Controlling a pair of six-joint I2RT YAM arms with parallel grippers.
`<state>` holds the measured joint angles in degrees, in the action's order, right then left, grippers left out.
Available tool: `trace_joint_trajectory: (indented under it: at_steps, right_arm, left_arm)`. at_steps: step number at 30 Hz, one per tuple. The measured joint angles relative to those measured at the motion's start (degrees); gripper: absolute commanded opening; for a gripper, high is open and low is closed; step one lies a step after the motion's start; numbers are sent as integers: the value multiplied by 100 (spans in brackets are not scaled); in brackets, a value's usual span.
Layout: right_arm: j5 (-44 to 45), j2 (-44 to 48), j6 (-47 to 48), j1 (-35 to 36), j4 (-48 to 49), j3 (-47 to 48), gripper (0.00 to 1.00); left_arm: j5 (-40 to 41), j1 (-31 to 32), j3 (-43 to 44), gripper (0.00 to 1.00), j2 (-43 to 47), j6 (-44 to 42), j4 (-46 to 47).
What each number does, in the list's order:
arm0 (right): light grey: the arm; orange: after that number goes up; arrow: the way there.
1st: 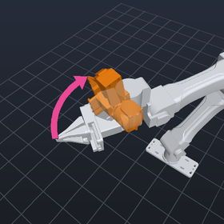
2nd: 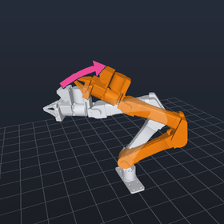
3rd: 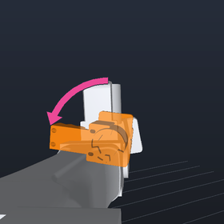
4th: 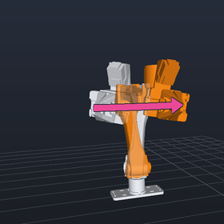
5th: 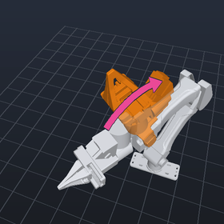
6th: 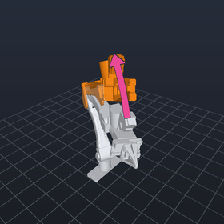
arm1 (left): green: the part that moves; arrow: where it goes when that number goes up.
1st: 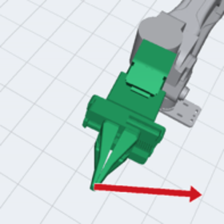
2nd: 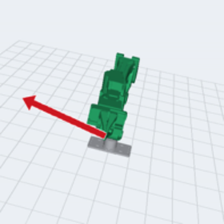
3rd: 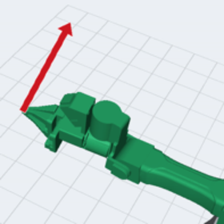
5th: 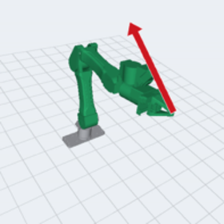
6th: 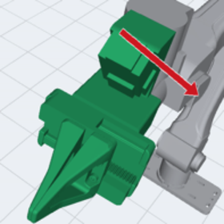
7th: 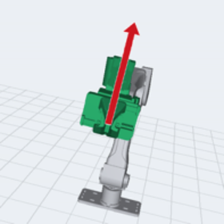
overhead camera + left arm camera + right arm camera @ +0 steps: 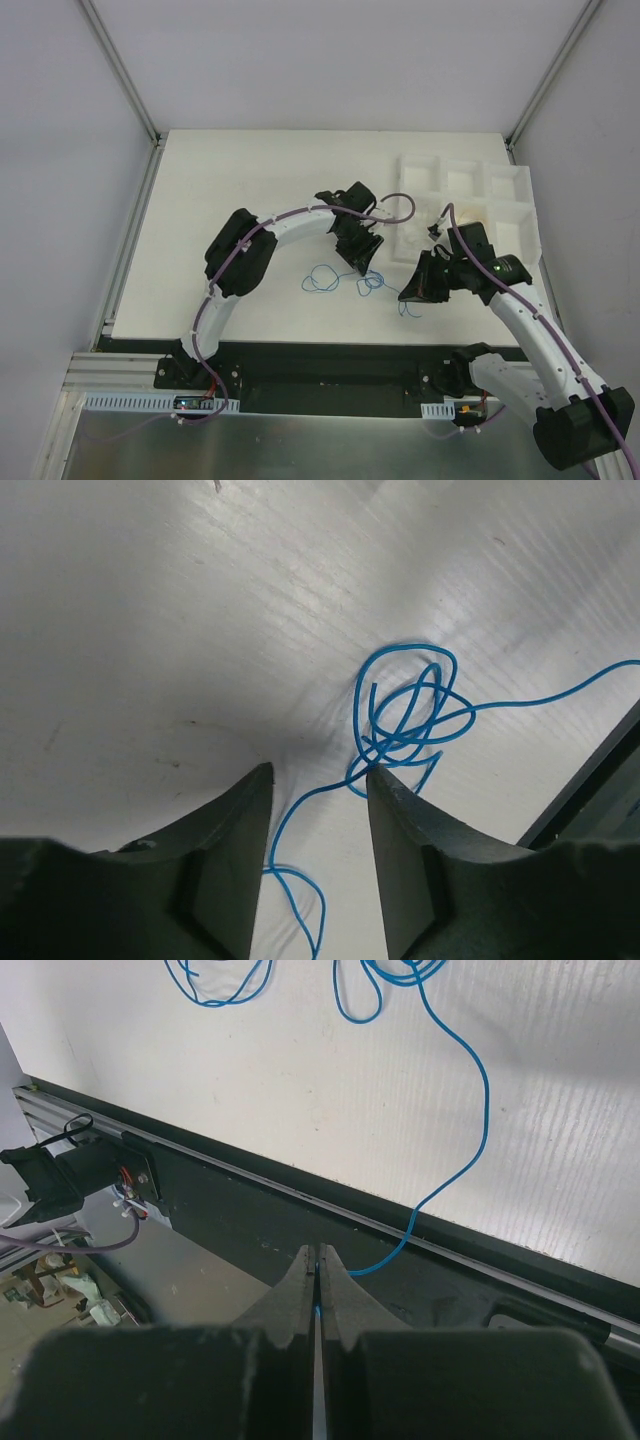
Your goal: Untangle the cables
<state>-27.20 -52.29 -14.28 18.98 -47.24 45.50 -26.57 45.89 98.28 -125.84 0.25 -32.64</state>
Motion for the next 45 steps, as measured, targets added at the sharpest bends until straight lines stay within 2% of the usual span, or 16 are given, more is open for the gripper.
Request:
trace_joint_trajectory:
  at_steps: [2,4,6,10,14,17,22,25,29,33,38,45]
  right_arm:
    - [2,24,-2,0,-2,0,0]
    - [2,31,-2,0,-2,0,0]
    - [2,28,-2,0,-2,0,0]
    - [55,28,-9,-2,-17,2,0]
    - [518,70,-59,-4,-153,68,0]
    - [1331,195,-162,-11,-479,291,0]
    - [3005,378,-323,-146,-1093,881,0]
    - [3694,380,-376,-343,-1373,1067,1]
    - [4260,387,-369,-841,-1637,1163,0]
    - [4402,365,-251,-1134,-1718,1226,0]
    - [4129,275,31,-1272,-1639,1311,0]
    - [2367,354,422,-1279,-1139,1364,1]
  left_arm:
    - [-31,22,7,33,-116,-118,33]
    - [4,57,33,21,-129,-153,63]
    - [76,114,59,1,-162,-146,79]
    - [621,258,61,0,-160,-66,96]
    - [1993,396,-205,0,131,234,205]
    - [3136,350,-772,0,656,514,192]
    - [4544,-160,-1762,0,2057,1016,52]
    - [4962,-927,-2380,0,3095,1349,-31]
    - [5167,-2341,-3016,0,4072,1602,-181]
    - [5276,-3327,-3477,0,4457,1648,-415]
    - [5156,-3512,-3628,0,4535,1641,-575]
    - [4116,-3512,-3499,0,4470,1661,-581]
